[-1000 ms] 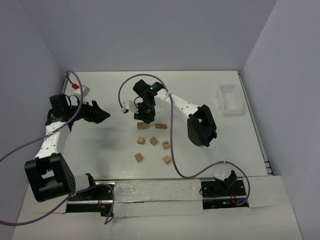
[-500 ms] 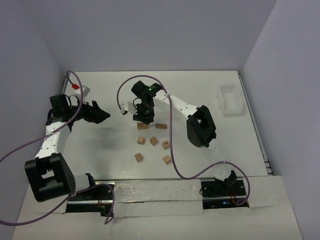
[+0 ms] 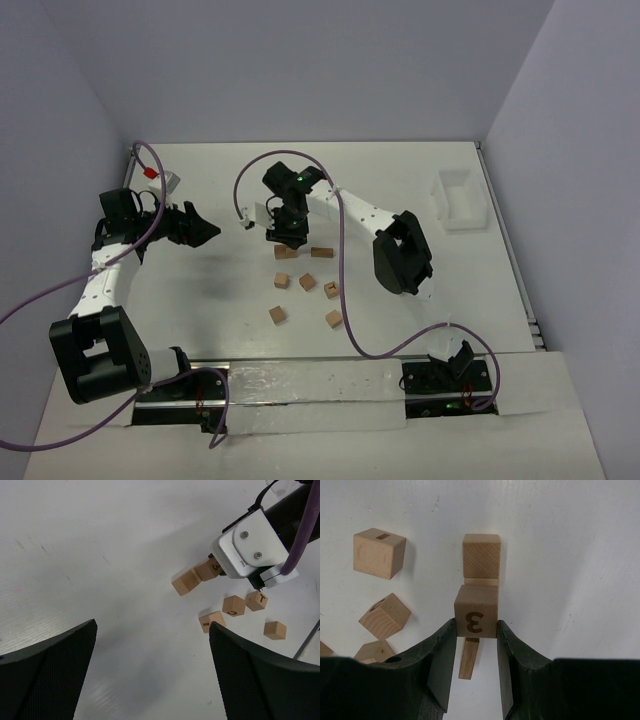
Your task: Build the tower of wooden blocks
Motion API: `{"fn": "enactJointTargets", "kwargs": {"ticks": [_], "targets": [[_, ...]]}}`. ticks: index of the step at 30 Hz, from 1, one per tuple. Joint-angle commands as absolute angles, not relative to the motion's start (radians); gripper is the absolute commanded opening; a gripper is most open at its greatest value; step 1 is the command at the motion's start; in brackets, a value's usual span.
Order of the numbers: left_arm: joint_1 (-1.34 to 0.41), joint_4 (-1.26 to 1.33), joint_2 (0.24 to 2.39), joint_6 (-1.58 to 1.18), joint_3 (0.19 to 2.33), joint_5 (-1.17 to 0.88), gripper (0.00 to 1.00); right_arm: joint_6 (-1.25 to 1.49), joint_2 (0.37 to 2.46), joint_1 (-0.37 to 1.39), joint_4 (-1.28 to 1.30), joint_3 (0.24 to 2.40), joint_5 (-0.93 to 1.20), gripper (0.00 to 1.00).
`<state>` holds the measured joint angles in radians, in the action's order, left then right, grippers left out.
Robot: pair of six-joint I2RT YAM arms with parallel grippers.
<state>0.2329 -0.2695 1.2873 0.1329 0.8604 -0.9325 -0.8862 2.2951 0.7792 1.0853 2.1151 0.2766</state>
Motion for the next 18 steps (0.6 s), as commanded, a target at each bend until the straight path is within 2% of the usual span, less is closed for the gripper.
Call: {"fn": "enactJointTargets", "kwargs": {"ticks": [1, 18], "targets": [[0.239, -0.227, 1.283, 0.133, 0.862, -0.966, 0.99, -0.877, 2.302, 0.792, 1.071, 2.148, 0.271, 0.25], [0.239, -0.229, 1.285, 0.133, 0.867, -0.967, 0.99, -0.867, 2.315, 0.799, 1.065, 2.161, 0.267, 0.29]]}}
